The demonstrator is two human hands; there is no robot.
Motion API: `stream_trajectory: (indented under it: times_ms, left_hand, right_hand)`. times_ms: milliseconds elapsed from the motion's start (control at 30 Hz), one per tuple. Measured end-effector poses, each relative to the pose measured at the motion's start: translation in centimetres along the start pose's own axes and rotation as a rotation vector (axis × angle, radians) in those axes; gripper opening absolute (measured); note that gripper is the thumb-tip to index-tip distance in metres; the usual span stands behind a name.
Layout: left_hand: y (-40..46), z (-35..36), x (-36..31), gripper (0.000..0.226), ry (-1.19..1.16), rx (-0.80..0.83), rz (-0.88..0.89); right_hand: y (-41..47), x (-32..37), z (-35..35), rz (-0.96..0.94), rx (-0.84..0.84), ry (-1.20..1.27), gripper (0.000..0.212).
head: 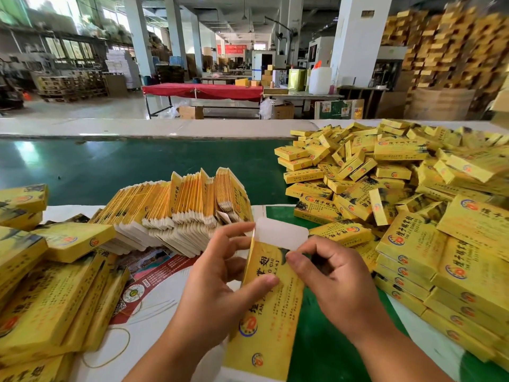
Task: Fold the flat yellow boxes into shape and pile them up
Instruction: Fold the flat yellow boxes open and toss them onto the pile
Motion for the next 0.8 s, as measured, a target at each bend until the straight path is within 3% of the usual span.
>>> stream_trajectory:
  times_ms: [267, 500, 600, 633, 667, 733, 800]
  left_hand:
    - [0.0, 0.3, 0.4, 0.032, 0.076, 0.100, -0.043]
    - [-0.1, 0.5, 0.2, 0.025, 0.203, 0.141, -0.008]
    - [0.0, 0.1, 0.0, 0.023, 0.165, 0.050, 0.011]
    - [0.0, -0.1, 0.0, 0.024, 0.114, 0.009, 0.004]
    - [0.1, -0.3, 0.0, 0.032, 0.066, -0.017, -0.007]
    - [0.3, -0.5, 0.3, 0.057, 0.018, -0.027, -0.027]
    - [0.4, -0.6, 0.7, 0.072, 0.016, -0.014, -0.062]
  right_hand:
    - [-0.1, 0.1, 0.1, -0.010, 0.006, -0.011, 0.029]
    - [0.0, -0.3, 0.2, -0.069, -0.008, -0.034, 0.045]
    - [0.0, -0.5, -0.1, -0.050, 0.040, 0.016, 0.031]
    - [0.1, -0.6, -0.3, -0.015, 0.046, 0.044, 0.021]
    - [0.2, -0.9, -0.5, 0.040, 0.046, 0.082, 0.025]
    - [0.3, -1.8, -0.8, 0.153, 0.075, 0.158, 0.053]
    - [0.4, -2.1, -0.5, 0.217, 0.176, 0.209, 0.058]
Point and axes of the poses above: each hand's wrist, its own y-axis towards the middle knuckle, its own z-axis out of the palm, x = y × z, the point moved 4 cm from there along y, towards the middle knuckle, and after that the axes turned 6 degrees about y, right-handed, at the moved point
